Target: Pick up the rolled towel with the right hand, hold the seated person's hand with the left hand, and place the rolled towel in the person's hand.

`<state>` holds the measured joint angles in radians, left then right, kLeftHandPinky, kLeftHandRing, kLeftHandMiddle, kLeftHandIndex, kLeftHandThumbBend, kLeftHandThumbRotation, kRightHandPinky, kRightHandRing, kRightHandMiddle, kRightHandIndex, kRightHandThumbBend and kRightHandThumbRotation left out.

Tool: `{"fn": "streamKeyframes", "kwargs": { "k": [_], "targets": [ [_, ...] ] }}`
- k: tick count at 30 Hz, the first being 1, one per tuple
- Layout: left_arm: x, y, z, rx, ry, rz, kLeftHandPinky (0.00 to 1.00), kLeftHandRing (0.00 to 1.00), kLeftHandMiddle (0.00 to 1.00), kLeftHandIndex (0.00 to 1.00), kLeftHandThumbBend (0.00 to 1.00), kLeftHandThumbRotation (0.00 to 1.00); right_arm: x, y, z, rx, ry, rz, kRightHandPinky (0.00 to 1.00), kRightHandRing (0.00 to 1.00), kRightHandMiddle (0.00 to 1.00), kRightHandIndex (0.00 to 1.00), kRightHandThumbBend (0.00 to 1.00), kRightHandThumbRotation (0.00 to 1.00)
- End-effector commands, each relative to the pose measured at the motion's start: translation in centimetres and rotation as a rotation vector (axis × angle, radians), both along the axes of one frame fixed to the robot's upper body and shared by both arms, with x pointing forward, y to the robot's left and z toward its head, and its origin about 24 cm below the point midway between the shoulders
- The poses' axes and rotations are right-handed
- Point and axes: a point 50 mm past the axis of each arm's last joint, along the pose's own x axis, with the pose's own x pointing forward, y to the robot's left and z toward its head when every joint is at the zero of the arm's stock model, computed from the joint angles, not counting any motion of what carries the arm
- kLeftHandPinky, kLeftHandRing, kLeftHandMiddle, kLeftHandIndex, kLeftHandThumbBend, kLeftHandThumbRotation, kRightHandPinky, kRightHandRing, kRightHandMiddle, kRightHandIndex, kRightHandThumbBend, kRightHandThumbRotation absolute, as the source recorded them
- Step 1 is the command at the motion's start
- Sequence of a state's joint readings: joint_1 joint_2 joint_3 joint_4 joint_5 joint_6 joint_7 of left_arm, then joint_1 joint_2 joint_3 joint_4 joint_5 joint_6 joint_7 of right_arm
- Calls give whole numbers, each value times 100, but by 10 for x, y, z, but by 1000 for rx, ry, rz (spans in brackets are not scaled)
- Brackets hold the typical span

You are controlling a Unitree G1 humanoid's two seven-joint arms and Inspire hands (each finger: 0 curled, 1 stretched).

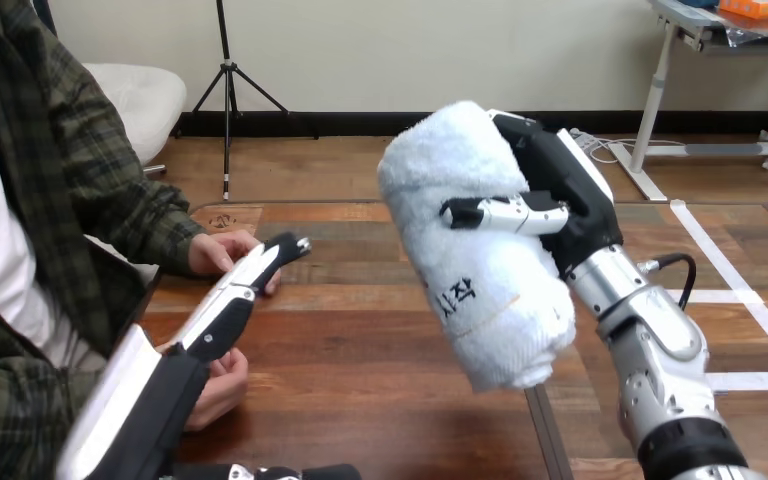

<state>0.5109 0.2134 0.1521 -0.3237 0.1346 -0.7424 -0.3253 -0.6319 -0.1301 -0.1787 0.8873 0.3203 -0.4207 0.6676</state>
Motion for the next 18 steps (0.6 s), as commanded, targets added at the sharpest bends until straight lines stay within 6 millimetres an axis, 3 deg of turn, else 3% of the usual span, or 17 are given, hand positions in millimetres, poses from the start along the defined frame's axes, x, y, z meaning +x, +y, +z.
{"fn": "streamKeyframes", "kwargs": {
  "k": [1, 18],
  "targets": [
    [1, 7, 18, 129, -69, 65, 90, 95, 95, 92, 100, 51, 3, 0, 29, 37, -141, -5, 5, 10, 16, 19, 67, 0],
    [4, 33, 37, 403, -92, 225, 80, 89, 91, 90, 100, 45, -3, 1, 30, -6, -185, 3, 6, 10, 17, 20, 67, 0]
  ]
}}
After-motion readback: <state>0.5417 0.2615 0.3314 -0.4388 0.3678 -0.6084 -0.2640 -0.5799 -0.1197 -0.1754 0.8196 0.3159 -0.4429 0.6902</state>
